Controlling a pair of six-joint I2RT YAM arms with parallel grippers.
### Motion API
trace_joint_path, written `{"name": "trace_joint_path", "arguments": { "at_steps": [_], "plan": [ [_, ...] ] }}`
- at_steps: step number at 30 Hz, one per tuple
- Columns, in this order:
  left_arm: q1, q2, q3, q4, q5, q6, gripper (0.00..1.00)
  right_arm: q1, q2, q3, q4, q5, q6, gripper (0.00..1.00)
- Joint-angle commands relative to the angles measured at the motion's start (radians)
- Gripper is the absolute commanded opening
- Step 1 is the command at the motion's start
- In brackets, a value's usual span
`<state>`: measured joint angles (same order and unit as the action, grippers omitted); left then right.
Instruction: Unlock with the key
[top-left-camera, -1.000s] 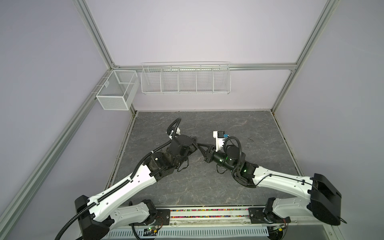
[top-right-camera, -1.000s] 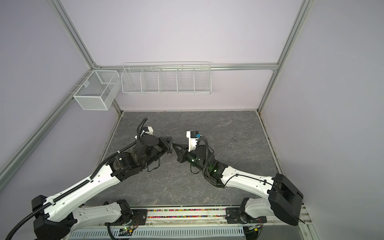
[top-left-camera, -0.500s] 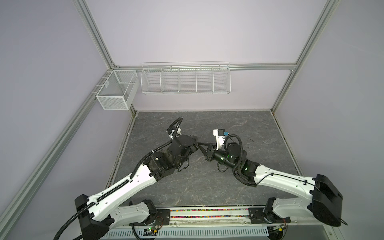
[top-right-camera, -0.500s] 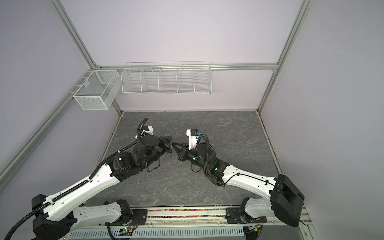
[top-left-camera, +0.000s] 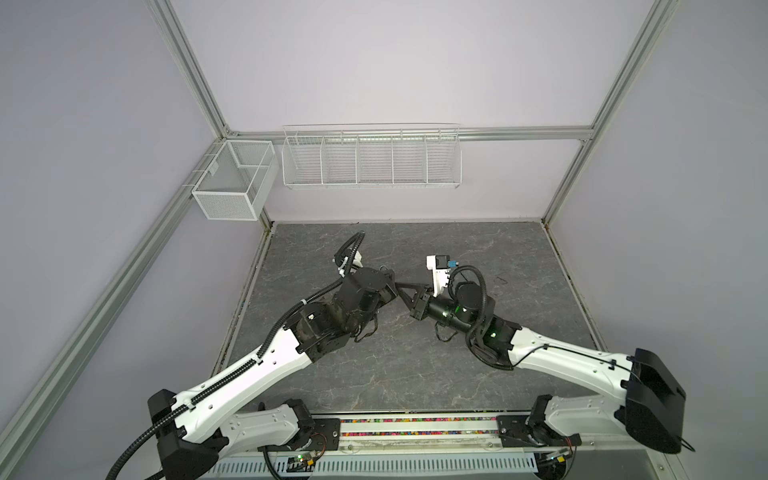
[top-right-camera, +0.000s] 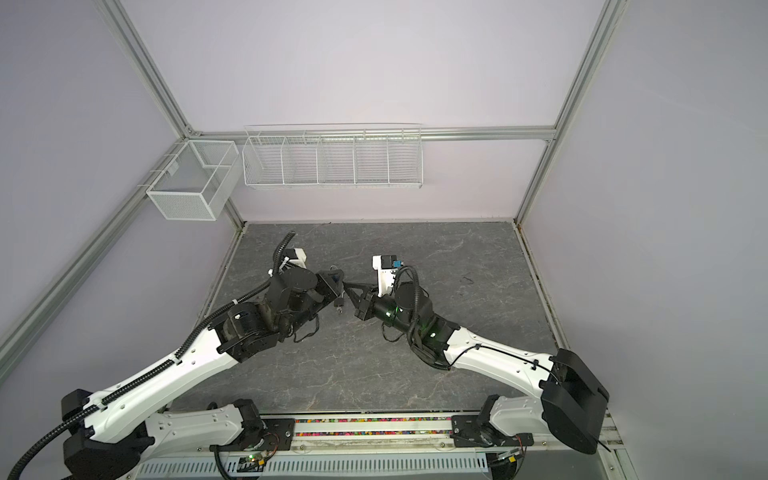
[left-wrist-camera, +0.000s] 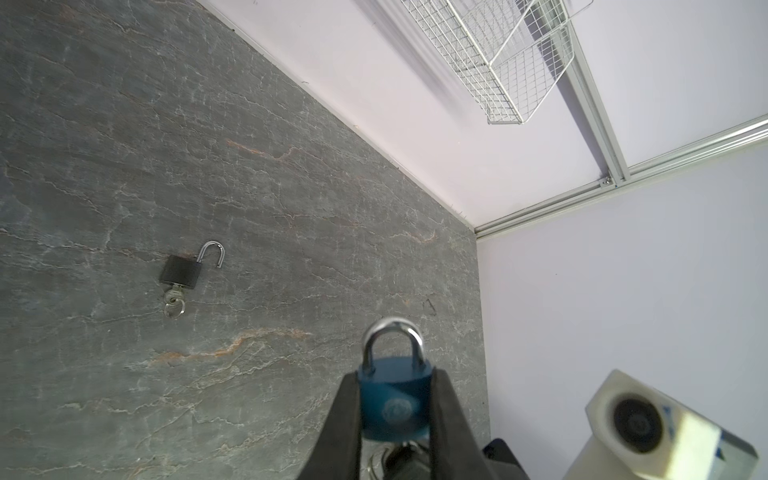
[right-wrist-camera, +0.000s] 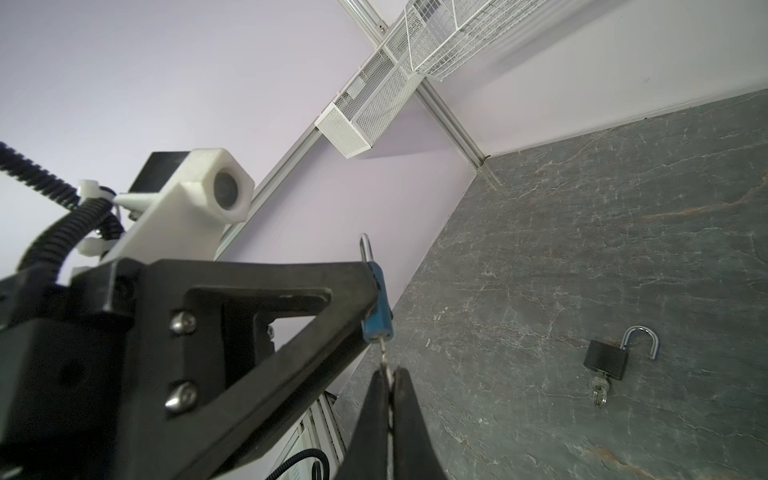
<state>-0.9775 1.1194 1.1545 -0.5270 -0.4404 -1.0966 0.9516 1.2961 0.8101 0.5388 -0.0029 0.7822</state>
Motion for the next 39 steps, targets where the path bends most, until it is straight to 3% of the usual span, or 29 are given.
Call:
{"name": "trace_joint_path", "arguments": {
  "at_steps": [1,7,10,14,17,22,27,30,36,39],
  "plan": [
    [-0.041,-0.008,-0.032,-0.098,0.138,0.046,0.0,-0.008,-0.024,0.054,0.204,-0.014,-0.024,0.06],
    [-0.043,-0.009,-0.053,0.0,0.224,0.062,0.0,-0.007,0.019,0.105,0.187,-0.058,0.043,0.06],
    [-0.043,-0.011,-0.03,-0.056,0.192,0.082,0.0,-0.016,0.016,0.108,0.132,-0.042,0.034,0.06],
    [-0.041,-0.031,-0.053,-0.099,0.142,0.095,0.0,-0.052,0.022,0.09,0.194,-0.095,0.126,0.06],
    [-0.041,-0.022,-0.04,-0.125,0.118,0.11,0.0,-0.019,0.006,0.122,0.091,-0.07,0.049,0.07],
    [-0.042,0.002,-0.017,-0.13,0.154,0.086,0.0,-0.008,-0.011,0.108,0.096,-0.025,0.017,0.07],
    [-0.043,0.01,-0.029,-0.109,0.218,-0.008,0.0,0.071,-0.047,0.145,-0.023,0.156,-0.206,0.06],
    [-0.043,0.022,-0.045,-0.084,0.257,-0.017,0.0,0.055,-0.043,0.122,0.025,0.17,-0.185,0.07],
    [-0.03,-0.016,-0.049,-0.109,0.132,0.004,0.0,0.054,-0.036,0.13,-0.025,0.113,-0.165,0.07],
    [-0.002,-0.012,-0.028,-0.104,0.096,0.058,0.0,0.053,-0.046,0.117,-0.064,0.106,-0.167,0.2]
  ]
}}
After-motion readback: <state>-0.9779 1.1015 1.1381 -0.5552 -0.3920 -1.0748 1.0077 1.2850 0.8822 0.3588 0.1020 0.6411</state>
